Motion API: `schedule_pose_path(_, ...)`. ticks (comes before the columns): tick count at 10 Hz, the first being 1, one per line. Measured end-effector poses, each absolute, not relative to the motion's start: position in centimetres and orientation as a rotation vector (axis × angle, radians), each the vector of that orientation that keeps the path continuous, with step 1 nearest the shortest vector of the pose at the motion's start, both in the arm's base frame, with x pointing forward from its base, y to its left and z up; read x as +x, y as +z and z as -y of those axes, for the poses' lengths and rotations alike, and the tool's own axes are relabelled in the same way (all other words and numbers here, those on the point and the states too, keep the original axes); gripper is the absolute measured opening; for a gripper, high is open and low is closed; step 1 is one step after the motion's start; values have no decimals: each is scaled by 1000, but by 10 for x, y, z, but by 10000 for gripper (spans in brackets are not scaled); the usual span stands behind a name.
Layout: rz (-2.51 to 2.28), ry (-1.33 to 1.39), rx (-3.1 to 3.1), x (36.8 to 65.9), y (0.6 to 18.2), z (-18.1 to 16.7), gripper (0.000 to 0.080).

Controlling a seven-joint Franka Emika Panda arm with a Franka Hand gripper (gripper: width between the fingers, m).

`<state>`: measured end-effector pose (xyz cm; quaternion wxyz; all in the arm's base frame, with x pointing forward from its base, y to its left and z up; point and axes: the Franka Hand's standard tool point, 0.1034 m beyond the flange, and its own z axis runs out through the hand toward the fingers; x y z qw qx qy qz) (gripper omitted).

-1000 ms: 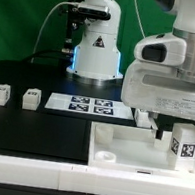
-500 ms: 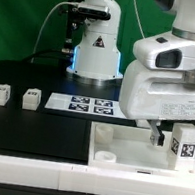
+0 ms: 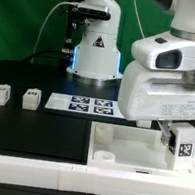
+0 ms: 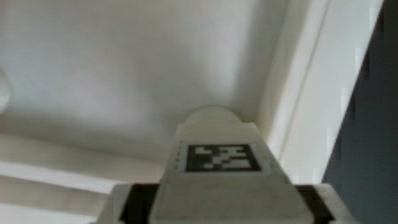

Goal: Assemble one leg

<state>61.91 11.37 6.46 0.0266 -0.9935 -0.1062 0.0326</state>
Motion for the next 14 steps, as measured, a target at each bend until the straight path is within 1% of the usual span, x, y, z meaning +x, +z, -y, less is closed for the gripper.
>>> schedule_pose_path(3,256,103,-3077,619,65,-114,290)
schedule_pose_path(4,95,108,-3086,619,64,-115,290)
schedule_pose_path(6,-379,103,-3073,619,64,-117,291)
schedule_pose_path(7,-514,105,-3057,619,64,-119,291)
schedule_pose_path(8,-777,108,-3010,619,64,-120,291)
schedule_pose_path(11,-1372,107,-2812,619,65,-123,291)
schedule_pose_path(14,-1713,113,-2620,619,65,-123,291)
